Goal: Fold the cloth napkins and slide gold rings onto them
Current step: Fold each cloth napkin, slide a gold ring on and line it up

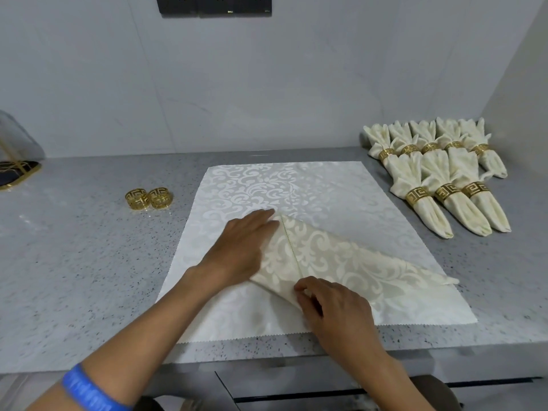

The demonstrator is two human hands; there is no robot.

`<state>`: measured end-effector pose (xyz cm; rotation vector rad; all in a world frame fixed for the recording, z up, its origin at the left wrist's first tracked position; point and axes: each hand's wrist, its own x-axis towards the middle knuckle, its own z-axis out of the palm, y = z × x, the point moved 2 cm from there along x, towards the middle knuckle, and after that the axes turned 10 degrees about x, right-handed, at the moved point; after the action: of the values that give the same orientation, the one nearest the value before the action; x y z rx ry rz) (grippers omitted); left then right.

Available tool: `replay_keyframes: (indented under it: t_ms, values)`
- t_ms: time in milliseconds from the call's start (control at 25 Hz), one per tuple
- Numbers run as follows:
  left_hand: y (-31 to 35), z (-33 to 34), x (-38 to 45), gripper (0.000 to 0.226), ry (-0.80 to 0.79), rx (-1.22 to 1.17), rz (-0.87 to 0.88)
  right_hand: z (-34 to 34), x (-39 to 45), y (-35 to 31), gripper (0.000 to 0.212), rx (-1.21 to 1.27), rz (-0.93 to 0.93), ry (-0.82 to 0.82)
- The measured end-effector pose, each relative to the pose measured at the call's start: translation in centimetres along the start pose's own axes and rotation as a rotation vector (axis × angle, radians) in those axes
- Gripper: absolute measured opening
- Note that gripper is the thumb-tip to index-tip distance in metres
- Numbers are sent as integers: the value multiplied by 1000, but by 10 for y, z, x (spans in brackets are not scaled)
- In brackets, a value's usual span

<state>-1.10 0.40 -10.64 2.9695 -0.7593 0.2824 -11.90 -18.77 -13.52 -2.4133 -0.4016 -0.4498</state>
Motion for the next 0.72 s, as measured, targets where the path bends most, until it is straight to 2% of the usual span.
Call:
replay_keyframes:
  t_ms: [40,120,200,280,360,400,480,520,600,640,680,720]
  values:
    - [5,0,9,58,-47,-42,45,1,0,1,12,-3,-1,-2]
    - [11,11,21,54,-158,-155,27,1,0,3,17,-32,-8,-3]
    - [8,29,20,56,-264,-123,-31,2,2,2,19,-60,-12,-18]
    - [5,38,20,58,-279,-60,-62,3,3,2,21,-92,-19,-20]
    - [6,34,20,60,-165,-8,-74,1,5,3,24,-84,5,-29]
    - [13,26,15,59,-40,24,-92,2,5,2,24,-71,19,-55]
    - [38,5,-7,45,237,53,-107,-2,5,-4,23,-25,69,-138]
    - [54,-3,-21,33,324,37,-104,-7,9,-6,21,34,110,-202]
    - [83,-12,-46,17,290,-105,-169,-31,21,-1,23,401,287,-262]
    - [93,-14,-53,16,239,-195,-246,-46,27,8,25,551,361,-227]
    - [101,-11,-56,18,212,-246,-309,-63,34,22,24,572,377,-148]
    - [109,-7,-56,22,209,-250,-337,-80,42,40,19,435,335,-65]
